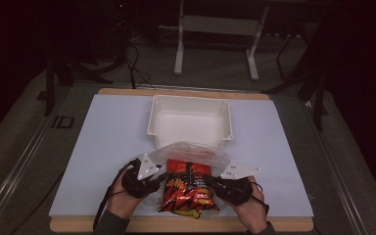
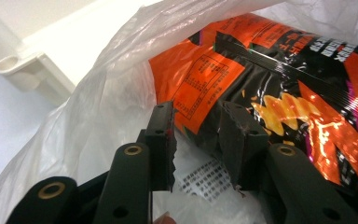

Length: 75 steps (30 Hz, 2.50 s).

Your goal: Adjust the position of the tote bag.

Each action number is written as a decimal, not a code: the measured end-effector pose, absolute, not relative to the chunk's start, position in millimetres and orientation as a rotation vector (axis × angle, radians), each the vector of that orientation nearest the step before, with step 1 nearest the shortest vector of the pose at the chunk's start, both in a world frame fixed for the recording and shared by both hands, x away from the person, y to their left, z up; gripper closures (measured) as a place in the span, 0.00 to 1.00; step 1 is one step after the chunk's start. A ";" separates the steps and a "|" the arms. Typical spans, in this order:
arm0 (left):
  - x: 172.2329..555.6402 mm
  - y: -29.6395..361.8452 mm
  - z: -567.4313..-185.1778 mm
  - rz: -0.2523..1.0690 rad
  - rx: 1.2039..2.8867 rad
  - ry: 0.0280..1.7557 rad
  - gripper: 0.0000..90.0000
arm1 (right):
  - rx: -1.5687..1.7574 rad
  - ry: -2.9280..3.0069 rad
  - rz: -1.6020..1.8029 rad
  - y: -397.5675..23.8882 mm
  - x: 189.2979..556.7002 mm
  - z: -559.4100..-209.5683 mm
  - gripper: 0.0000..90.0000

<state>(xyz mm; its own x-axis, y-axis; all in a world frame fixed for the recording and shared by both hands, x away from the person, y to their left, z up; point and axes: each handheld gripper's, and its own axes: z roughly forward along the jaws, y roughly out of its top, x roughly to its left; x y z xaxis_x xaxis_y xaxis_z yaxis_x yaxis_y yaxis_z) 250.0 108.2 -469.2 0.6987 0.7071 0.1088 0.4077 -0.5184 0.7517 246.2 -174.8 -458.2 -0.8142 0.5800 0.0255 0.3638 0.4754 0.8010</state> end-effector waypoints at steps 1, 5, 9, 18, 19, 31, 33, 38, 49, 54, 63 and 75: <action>252.1 105.0 -470.9 0.538 2.186 0.854 0.74 | 0.818 2.472 1.215 -175.2 247.7 -461.9 0.95; 262.8 94.5 -478.2 0.621 2.245 0.890 0.73 | 0.857 2.439 1.073 -179.5 256.3 -474.2 0.90; 271.5 92.2 -483.9 0.684 2.261 0.937 0.65 | 0.883 2.418 1.007 -183.3 264.5 -480.9 0.84; 290.9 91.7 -494.9 0.745 2.277 1.027 0.49 | 0.956 2.370 0.922 -185.0 292.4 -489.5 0.62; 294.3 89.8 -497.9 0.750 2.286 1.036 0.49 | 0.952 2.370 0.907 -183.1 294.1 -490.7 0.59; 304.9 93.1 -507.1 0.809 2.359 1.115 0.86 | 0.888 2.289 0.717 -173.6 311.0 -500.3 0.72; 304.1 95.1 -505.5 0.806 2.348 1.122 0.95 | 0.890 2.296 0.717 -177.4 314.0 -500.5 0.83; 298.8 108.3 -496.6 0.751 2.273 1.122 0.99 | 0.890 2.290 0.759 -186.9 315.2 -495.9 0.97; 297.1 129.7 -493.2 0.603 2.144 1.148 0.99 | 0.907 2.264 0.820 -197.4 322.1 -482.9 0.99; 300.0 133.9 -493.7 0.619 2.098 1.195 0.99 | 0.916 2.260 0.830 -200.4 326.3 -481.2 0.97; 298.9 144.4 -495.6 0.611 2.055 1.243 0.98 | 0.977 2.235 0.851 -225.3 323.2 -480.8 0.93; 293.4 138.4 -491.6 0.620 2.069 1.179 0.88 | 0.867 2.260 1.041 -215.6 306.3 -451.4 0.80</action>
<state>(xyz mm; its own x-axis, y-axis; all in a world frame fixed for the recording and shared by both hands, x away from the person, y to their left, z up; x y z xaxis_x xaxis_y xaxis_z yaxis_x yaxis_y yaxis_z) 293.4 138.4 -491.6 0.4793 0.8745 0.0746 0.5570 -0.3688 0.7441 306.3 -215.6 -451.4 -0.6713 0.7207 -0.1727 0.3369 0.5044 0.7950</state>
